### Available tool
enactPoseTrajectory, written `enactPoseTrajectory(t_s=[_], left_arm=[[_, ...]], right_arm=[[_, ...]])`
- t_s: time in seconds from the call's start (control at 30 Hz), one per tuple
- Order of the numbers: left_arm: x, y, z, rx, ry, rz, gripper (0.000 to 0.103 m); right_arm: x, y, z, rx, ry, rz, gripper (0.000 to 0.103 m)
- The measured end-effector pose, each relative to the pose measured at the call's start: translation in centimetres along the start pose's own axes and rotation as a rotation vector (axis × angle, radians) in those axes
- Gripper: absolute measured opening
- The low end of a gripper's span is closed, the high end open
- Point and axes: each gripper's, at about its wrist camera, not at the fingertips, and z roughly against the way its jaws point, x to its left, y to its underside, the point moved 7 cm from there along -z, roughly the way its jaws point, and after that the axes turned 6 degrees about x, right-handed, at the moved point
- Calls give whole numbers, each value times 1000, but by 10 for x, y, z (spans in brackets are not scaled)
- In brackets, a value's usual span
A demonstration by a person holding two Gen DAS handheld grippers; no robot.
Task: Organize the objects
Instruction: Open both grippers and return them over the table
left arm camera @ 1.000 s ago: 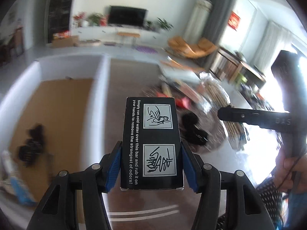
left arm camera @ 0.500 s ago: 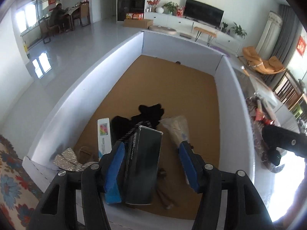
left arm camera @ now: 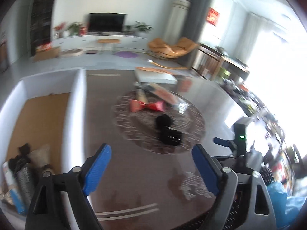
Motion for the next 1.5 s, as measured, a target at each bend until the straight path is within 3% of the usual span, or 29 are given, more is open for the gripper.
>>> enactPoseTrajectory(t_s=[0.13,0.23,0.47,0.6,0.83,1.2,1.5], left_arm=[[-43,22,-48,116,51,-55,88],[-55,39,-86,178,38,-53,88],[-24,67,-146,243,-70,64,88],[-8,72,-153,251,-110,115,88],[2,69,-155,233,-168,91,88],[-3,70,-167,247,-255,-8,91],[-7,70,-172,264,-243,-37,103]], right_arm=[[-45,40,-11,32,79,-75,94],[-61,59,-9,36,101,-135,94],[-80,70,-2,26,85,-199,94],[-82,75,-5,49,65,-228,94],[-87,77,-4,46,55,-267,103],[-87,79,-3,22,50,-287,103],[-84,80,-4,25,76,-248,103]])
